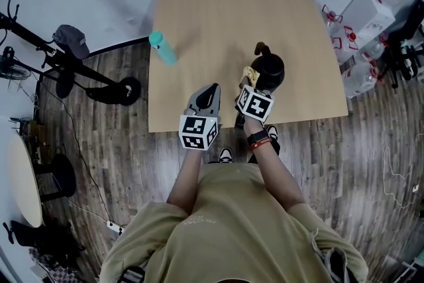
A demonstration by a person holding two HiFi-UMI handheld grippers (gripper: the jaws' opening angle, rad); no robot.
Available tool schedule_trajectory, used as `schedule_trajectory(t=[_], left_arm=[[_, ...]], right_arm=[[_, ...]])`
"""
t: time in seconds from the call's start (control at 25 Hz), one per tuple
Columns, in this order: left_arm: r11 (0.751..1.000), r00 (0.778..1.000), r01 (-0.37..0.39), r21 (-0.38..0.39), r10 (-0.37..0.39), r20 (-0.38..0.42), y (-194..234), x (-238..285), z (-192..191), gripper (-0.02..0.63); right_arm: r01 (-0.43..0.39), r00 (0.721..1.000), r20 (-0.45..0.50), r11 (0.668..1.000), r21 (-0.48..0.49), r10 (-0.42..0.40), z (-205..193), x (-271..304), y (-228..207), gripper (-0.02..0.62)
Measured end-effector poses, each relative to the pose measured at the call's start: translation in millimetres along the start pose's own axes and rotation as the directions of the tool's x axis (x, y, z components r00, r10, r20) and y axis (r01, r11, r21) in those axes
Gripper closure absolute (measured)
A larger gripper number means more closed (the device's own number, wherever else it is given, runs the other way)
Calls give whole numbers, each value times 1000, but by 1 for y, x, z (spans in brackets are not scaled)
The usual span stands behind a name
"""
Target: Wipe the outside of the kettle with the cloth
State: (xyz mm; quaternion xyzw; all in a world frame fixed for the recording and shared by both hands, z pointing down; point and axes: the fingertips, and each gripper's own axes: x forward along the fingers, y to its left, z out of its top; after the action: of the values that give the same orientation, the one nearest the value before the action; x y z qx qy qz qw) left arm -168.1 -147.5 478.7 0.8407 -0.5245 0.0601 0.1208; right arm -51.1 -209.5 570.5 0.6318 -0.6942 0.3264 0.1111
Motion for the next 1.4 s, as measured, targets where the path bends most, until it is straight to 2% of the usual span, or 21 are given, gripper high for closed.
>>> schedule_trajectory(t=[0.4, 1.0, 1.4], left_arm=[[1000, 1000, 24, 11, -24, -9, -23, 10, -2, 581], [999, 998, 46, 25, -46, -36, -46, 33, -12, 581], [997, 996, 66, 32, -64, -55, -68, 57, -16, 581]], right_arm=[[-58, 998, -13, 998, -35, 57, -5, -18, -14, 453], [-149, 988, -53, 977, -153, 142, -7, -43, -41, 462], [-143, 989, -69, 952, -270, 129, 0, -55, -76, 465]])
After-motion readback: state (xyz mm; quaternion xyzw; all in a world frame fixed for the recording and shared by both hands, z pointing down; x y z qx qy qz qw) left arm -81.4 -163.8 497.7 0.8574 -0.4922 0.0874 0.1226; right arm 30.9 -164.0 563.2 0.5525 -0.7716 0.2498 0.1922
